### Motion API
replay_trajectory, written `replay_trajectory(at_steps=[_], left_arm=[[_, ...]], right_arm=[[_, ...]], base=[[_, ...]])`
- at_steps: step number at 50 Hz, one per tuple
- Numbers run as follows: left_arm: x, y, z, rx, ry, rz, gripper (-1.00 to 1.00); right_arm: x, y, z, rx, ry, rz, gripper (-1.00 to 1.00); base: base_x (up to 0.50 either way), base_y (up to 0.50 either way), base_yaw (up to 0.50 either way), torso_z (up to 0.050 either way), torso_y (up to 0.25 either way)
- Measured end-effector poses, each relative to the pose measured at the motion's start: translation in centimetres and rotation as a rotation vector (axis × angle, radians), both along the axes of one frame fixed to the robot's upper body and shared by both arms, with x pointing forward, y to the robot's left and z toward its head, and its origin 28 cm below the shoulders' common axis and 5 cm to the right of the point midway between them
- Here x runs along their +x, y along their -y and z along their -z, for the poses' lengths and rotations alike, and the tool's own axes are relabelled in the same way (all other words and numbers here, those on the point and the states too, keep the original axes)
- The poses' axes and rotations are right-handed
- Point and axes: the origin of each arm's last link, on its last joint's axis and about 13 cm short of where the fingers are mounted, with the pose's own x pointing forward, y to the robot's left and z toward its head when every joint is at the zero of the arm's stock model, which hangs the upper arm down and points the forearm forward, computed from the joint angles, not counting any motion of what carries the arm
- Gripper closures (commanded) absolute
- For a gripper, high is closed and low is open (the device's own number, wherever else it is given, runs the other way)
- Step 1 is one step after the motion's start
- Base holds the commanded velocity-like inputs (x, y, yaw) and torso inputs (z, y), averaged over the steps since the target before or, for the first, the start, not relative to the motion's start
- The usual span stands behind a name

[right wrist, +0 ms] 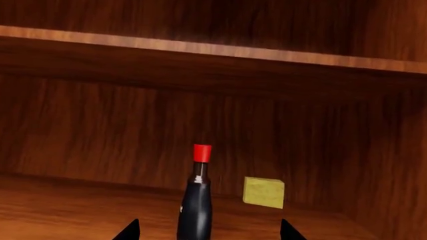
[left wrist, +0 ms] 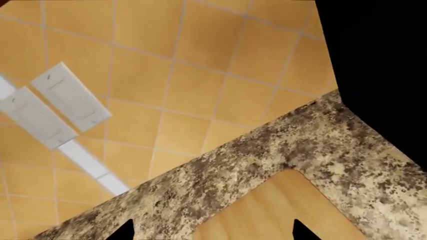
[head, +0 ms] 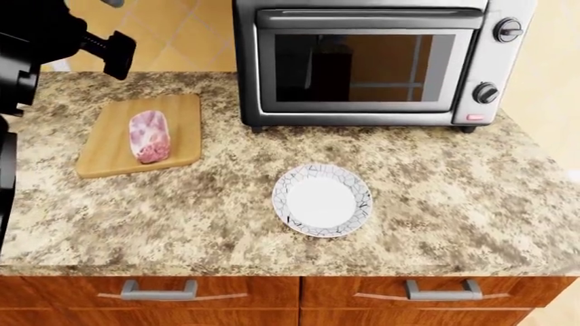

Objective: Pick the pork loin from the plate and place it on the cutting board. Then pick the condiment bottle from the cabinet and place it next to the cutting board.

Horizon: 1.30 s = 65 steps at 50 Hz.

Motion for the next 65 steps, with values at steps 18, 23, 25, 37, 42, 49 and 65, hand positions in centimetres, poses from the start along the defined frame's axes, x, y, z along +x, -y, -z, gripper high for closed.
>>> replay_trajectory(at_steps=[18, 23, 25, 37, 42, 49, 65], left_arm=[[-0.18, -0.57, 0.16, 0.013, -0.008, -0.017, -1.00], [-0.21, -0.63, 0.08, 0.012, -0.006, -0.014, -1.00], [-0.21, -0.64, 0.04, 0.014, -0.003, -0.014, -1.00], [-0.17, -0.64, -0.02, 0.038, 0.017, -0.028, -1.00], [-0.12, -0.62, 0.16, 0.044, 0.019, -0.035, -1.00], [-0.08, -0.62, 0.33, 0.052, 0.020, -0.042, -1.00], [-0.09, -0.53, 0.01, 0.070, 0.024, -0.042, -1.00]], right_arm=[[0.01, 0.00, 0.01, 0.000, -0.001, 0.001, -1.00], [0.02, 0.00, 0.01, 0.000, -0.001, 0.001, -1.00], [0.02, 0.00, 0.01, 0.000, -0.001, 0.001, -1.00], [0.02, -0.01, 0.01, 0.000, -0.001, 0.000, -1.00], [0.02, -0.01, 0.01, 0.000, -0.001, 0.000, -1.00], [0.02, -0.03, 0.01, 0.000, -0.001, 0.000, -1.00], [0.02, -0.02, 0.01, 0.000, -0.001, 0.000, -1.00]], base=[[0.12, 0.05, 0.00, 0.000, 0.000], [0.12, 0.08, 0.00, 0.000, 0.000], [0.12, 0.08, 0.00, 0.038, 0.101], [0.12, 0.08, 0.00, 0.036, 0.092], [0.12, 0.08, 0.00, 0.000, 0.000], [0.12, 0.05, 0.00, 0.000, 0.000], [0.12, 0.00, 0.00, 0.000, 0.000]])
